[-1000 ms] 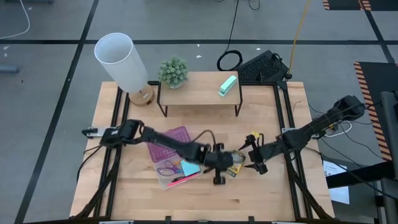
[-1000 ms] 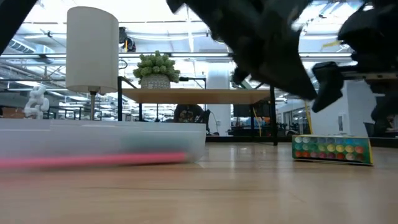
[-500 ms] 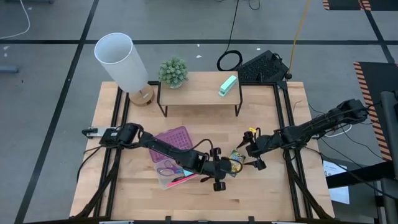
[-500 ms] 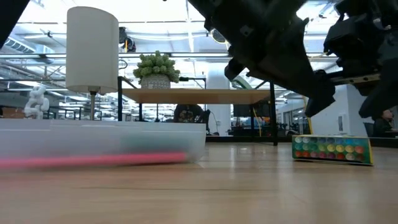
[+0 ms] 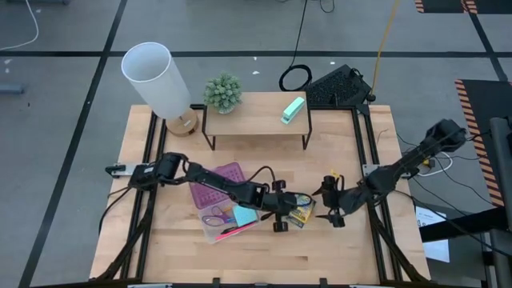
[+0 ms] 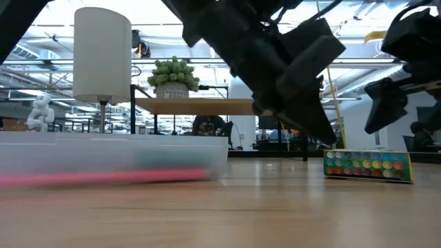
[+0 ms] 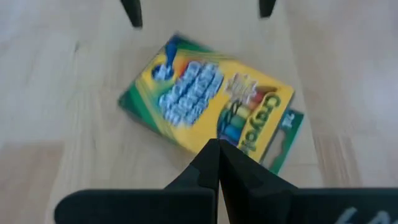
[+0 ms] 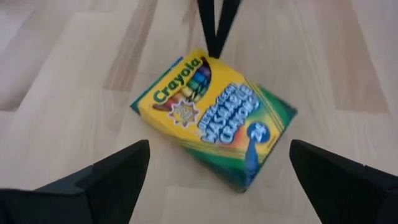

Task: Pack school essentials
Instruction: Put the yellow box into the transparent box

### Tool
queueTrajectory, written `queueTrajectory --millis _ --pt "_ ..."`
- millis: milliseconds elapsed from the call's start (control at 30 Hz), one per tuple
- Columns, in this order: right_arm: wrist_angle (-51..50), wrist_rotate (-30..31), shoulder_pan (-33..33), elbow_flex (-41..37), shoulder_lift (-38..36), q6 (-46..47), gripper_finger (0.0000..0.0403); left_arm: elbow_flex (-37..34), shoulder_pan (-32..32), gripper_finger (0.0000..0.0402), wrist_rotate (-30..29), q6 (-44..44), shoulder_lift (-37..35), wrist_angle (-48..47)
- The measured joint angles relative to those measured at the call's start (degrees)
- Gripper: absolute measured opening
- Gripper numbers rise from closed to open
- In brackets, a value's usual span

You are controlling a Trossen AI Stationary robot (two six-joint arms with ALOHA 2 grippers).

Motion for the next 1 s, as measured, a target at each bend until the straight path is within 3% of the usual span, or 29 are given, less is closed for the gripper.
queueTrajectory --millis 133,267,667,800,1000 --pt "-1.43 2.92 2.96 -0.02 0.07 5.16 0.038 -2.14 0.76 0.0008 2.26 3.82 -0.11 5.44" --pt "-1.35 5.57 4.96 -0.02 0.07 7.26 0.038 -4.4 1.77 0.0008 3.06 3.81 -0.07 5.08" --pt "-1.21 8.45 6.04 -1.36 0.13 7.41 0.038 -4.88 2.29 0.0007 3.9 4.02 -0.09 6.17" --pt "3.34 7.59 7.39 -4.18 1.81 0.9 0.038 -4.85 2.83 0.0007 3.88 3.81 -0.09 5.09" --pt "15.46 12.19 9.8 -5.58 7.63 -15.17 0.038 -4.83 3.65 0.0007 3.85 3.81 -0.09 4.4"
